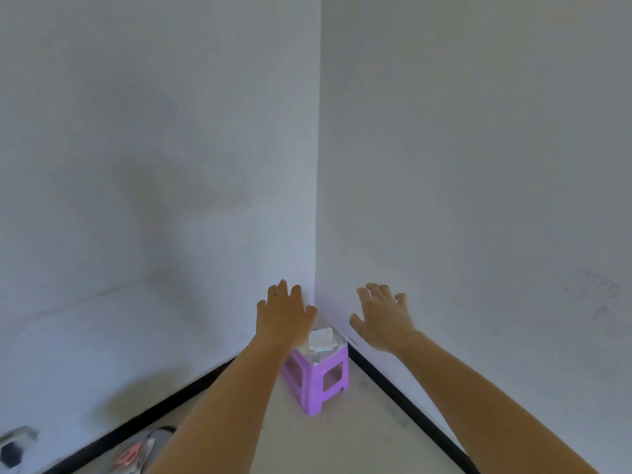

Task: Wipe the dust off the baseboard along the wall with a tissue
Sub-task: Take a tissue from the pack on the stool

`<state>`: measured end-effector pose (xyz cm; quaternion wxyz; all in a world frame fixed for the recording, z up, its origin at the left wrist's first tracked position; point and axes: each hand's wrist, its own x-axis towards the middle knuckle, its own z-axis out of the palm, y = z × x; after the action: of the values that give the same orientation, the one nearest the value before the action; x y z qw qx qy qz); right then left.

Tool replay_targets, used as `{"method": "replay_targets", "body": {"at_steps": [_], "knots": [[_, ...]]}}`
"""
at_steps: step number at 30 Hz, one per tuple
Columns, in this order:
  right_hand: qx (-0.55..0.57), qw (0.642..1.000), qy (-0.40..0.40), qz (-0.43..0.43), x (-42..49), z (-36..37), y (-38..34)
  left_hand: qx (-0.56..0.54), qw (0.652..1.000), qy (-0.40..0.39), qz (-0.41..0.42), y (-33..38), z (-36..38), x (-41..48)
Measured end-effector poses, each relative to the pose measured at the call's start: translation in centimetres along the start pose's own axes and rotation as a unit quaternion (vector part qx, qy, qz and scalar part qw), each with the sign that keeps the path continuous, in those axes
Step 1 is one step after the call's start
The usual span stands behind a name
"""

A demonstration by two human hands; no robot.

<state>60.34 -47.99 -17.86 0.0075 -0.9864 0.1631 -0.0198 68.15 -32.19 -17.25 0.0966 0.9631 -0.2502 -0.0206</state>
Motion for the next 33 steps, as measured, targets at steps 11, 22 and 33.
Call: {"method": "replay_targets", "body": {"at_steps": [11,22,33], "knots": [[0.026,0.991,-0.129,0.006,20.8,13.2,1.4,-0.023,0.995,-0.098,-0.021,-4.8,12.3,21.0],[0.08,0.956,-0.279,0.049,41.8,29.5,5.3,-0.08,0.976,-0.185,-0.085,-10.2,27.7,41.2],[0.103,0.911,-0.382,0.12,48.5,51.5,5.3,-0.062,0.949,-0.303,-0.053,-15.9,47.8,48.0]]}}
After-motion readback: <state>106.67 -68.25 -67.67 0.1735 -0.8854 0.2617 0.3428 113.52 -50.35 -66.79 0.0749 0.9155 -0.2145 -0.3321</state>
